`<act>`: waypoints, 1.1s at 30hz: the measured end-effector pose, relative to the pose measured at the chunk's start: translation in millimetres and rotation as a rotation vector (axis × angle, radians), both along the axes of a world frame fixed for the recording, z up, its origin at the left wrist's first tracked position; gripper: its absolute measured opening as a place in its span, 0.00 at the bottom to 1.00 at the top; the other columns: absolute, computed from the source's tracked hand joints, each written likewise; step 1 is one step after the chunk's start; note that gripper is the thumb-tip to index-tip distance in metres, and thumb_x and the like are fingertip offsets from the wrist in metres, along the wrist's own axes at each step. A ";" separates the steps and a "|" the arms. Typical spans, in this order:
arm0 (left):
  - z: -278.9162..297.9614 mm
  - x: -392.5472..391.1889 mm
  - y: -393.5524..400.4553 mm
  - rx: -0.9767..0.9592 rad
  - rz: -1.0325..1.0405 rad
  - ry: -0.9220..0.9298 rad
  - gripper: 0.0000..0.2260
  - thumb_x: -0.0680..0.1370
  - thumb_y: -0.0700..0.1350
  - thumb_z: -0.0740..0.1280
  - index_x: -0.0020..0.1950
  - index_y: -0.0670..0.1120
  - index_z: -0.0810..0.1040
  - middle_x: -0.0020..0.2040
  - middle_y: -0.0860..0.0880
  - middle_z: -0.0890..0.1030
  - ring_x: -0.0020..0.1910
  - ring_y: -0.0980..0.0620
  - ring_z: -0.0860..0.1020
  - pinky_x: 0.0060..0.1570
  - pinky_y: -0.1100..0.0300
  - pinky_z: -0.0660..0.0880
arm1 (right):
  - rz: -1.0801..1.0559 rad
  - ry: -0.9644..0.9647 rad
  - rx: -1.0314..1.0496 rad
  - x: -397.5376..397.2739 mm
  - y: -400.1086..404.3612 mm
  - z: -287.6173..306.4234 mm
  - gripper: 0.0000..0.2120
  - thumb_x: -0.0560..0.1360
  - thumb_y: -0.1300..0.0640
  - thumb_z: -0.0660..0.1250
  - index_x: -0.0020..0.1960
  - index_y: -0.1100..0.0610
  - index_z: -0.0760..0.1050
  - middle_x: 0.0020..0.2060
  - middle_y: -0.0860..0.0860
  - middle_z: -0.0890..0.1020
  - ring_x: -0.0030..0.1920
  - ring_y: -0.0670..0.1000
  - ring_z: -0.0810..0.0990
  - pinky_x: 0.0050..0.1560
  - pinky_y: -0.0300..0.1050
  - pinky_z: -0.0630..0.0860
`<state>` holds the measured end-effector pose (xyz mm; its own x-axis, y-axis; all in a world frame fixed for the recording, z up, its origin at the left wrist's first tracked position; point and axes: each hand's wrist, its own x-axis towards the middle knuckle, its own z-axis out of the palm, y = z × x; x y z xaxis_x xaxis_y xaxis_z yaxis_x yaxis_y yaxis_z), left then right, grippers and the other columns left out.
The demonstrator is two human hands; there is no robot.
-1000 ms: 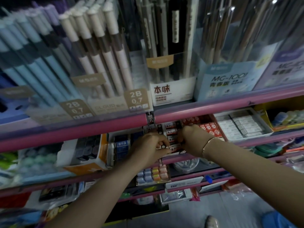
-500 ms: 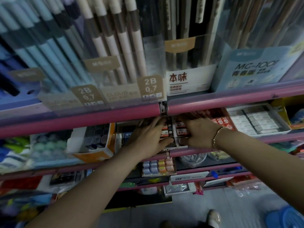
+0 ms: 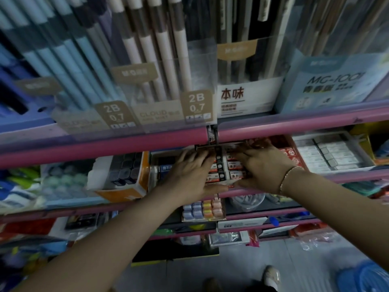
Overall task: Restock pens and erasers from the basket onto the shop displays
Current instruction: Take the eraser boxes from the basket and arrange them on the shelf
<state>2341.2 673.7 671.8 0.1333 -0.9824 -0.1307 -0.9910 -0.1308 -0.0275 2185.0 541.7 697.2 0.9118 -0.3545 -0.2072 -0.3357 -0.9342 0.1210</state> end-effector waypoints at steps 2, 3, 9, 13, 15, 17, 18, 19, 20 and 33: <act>0.8 1.0 -1.7 -0.018 -0.024 -0.053 0.39 0.74 0.71 0.52 0.77 0.47 0.55 0.76 0.45 0.58 0.74 0.45 0.58 0.73 0.49 0.42 | 0.009 -0.028 -0.019 -0.4 2.2 -1.5 0.37 0.71 0.34 0.60 0.73 0.52 0.60 0.69 0.51 0.68 0.67 0.54 0.70 0.69 0.53 0.58; 1.5 1.3 -2.9 -0.029 -0.025 -0.056 0.39 0.74 0.70 0.54 0.77 0.47 0.56 0.76 0.45 0.58 0.74 0.44 0.58 0.73 0.49 0.42 | 0.006 -0.042 -0.013 0.6 3.0 -1.4 0.38 0.70 0.33 0.61 0.73 0.52 0.61 0.69 0.51 0.68 0.66 0.54 0.71 0.68 0.52 0.60; -7.6 -5.9 4.2 -0.101 -0.010 -0.069 0.38 0.76 0.69 0.49 0.77 0.45 0.55 0.77 0.44 0.57 0.77 0.46 0.52 0.73 0.49 0.38 | -0.011 -0.044 0.123 13.0 3.2 -0.1 0.39 0.68 0.31 0.62 0.72 0.51 0.62 0.68 0.51 0.71 0.64 0.55 0.73 0.62 0.49 0.72; -14.3 -11.1 4.5 -0.126 0.010 -0.082 0.36 0.76 0.65 0.45 0.77 0.43 0.57 0.76 0.43 0.61 0.76 0.45 0.54 0.74 0.47 0.41 | 0.035 -0.073 0.081 8.4 0.5 -2.0 0.38 0.71 0.33 0.61 0.74 0.51 0.59 0.70 0.51 0.68 0.66 0.55 0.72 0.60 0.49 0.73; -14.0 -12.7 4.5 -0.150 0.023 -0.078 0.36 0.76 0.65 0.45 0.76 0.43 0.59 0.75 0.43 0.62 0.76 0.46 0.56 0.73 0.47 0.41 | 0.069 -0.063 0.014 6.0 2.9 -6.1 0.37 0.74 0.34 0.58 0.75 0.54 0.56 0.73 0.51 0.64 0.69 0.54 0.68 0.66 0.47 0.68; -13.9 -12.9 6.3 -0.174 0.030 -0.063 0.35 0.77 0.66 0.48 0.76 0.44 0.58 0.77 0.45 0.59 0.76 0.48 0.54 0.73 0.48 0.41 | 0.068 -0.078 0.014 0.6 9.7 -9.3 0.36 0.75 0.36 0.57 0.76 0.54 0.55 0.72 0.52 0.64 0.70 0.53 0.65 0.70 0.46 0.62; -13.9 -13.5 8.6 -0.186 0.035 -0.052 0.35 0.77 0.67 0.49 0.77 0.46 0.58 0.77 0.46 0.58 0.76 0.49 0.54 0.73 0.48 0.41 | 0.051 -0.116 0.030 -4.5 13.4 -9.9 0.36 0.74 0.37 0.60 0.75 0.54 0.58 0.71 0.53 0.66 0.69 0.54 0.66 0.70 0.47 0.61; -13.5 -14.5 11.8 -0.204 0.048 -0.036 0.34 0.77 0.67 0.50 0.77 0.47 0.58 0.77 0.46 0.58 0.76 0.48 0.54 0.73 0.48 0.42 | 0.017 -0.174 0.040 -10.6 17.0 -9.5 0.35 0.73 0.39 0.65 0.74 0.55 0.62 0.67 0.56 0.69 0.67 0.57 0.68 0.69 0.51 0.62; -12.9 -16.4 16.3 -0.229 0.074 -0.016 0.34 0.77 0.67 0.52 0.76 0.48 0.59 0.77 0.45 0.59 0.76 0.47 0.56 0.73 0.48 0.44 | -0.038 -0.251 0.044 -17.5 20.1 -9.8 0.35 0.69 0.43 0.71 0.71 0.58 0.67 0.62 0.59 0.73 0.63 0.61 0.72 0.65 0.55 0.65; -27.7 -52.1 37.0 -0.413 0.469 0.339 0.21 0.79 0.53 0.62 0.71 0.48 0.70 0.74 0.47 0.65 0.70 0.45 0.68 0.72 0.50 0.61 | -0.263 -0.703 0.029 -33.0 50.0 -39.2 0.14 0.59 0.70 0.78 0.45 0.64 0.83 0.50 0.63 0.82 0.51 0.64 0.81 0.50 0.61 0.78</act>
